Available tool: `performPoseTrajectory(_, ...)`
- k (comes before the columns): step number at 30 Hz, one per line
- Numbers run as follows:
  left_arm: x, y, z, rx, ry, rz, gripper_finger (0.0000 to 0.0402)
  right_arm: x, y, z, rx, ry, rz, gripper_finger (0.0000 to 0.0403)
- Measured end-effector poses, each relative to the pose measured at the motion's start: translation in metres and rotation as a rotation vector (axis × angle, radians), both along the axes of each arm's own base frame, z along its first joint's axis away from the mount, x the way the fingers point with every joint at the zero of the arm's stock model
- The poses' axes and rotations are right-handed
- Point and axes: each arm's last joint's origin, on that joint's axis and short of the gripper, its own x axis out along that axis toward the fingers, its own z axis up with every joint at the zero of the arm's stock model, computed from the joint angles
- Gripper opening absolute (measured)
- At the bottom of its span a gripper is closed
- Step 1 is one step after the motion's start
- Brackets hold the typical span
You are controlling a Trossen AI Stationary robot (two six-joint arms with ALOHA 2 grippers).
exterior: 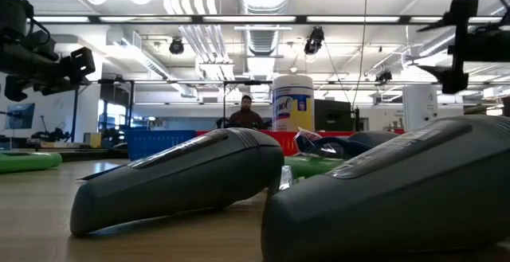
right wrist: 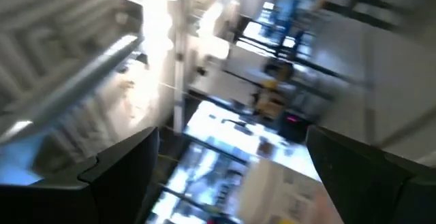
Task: Pick & Place Travel size toiletries
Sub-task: Put the green shampoo into the right red bin
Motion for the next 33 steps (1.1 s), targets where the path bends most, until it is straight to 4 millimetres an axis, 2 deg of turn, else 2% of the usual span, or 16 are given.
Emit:
performPoseTrajectory(5,0.000,0.000,0.000,-0.001,0.000,0.001,0.0142,0.008,0.006,0.015,-0.047,-0.020,0.102,0.0366)
performPoseTrajectory(10,0.000,0.000,0.000,-0.001,0.000,0.000,0.0142,0.030,0.009,0.040,-0.030,0.154,0.278,0.0366)
performPoseTrajectory(13,0.000,0.000,0.000,-0.001,0.000,0.001,0.0142,0.050,0.011,0.050,0.047,0.306,0.449,0.0366)
performPoseTrajectory(17,0.000,0.000,0.000,-0.001,0.000,0.000,0.0142,0.076,0.025,0.047,0.232,0.631,0.705,0.0366)
performPoseTrajectory(20,0.000,0.000,0.000,-0.002,0.000,0.001,0.0142,0.089,0.041,0.039,0.347,0.905,0.877,0.0366)
performPoseTrajectory(23,0.000,0.000,0.000,-0.002,0.000,0.000,0.0142,0.098,0.055,0.034,0.455,1.101,1.011,0.0366)
performPoseTrajectory(27,0.000,0.000,0.000,-0.001,0.000,0.000,0.0142,0.114,0.069,0.033,0.460,1.209,1.185,0.0366)
performPoseTrajectory(33,0.000,0.000,0.000,-0.001,0.000,0.000,0.0142,0.137,0.081,0.030,0.337,1.345,1.302,0.0366)
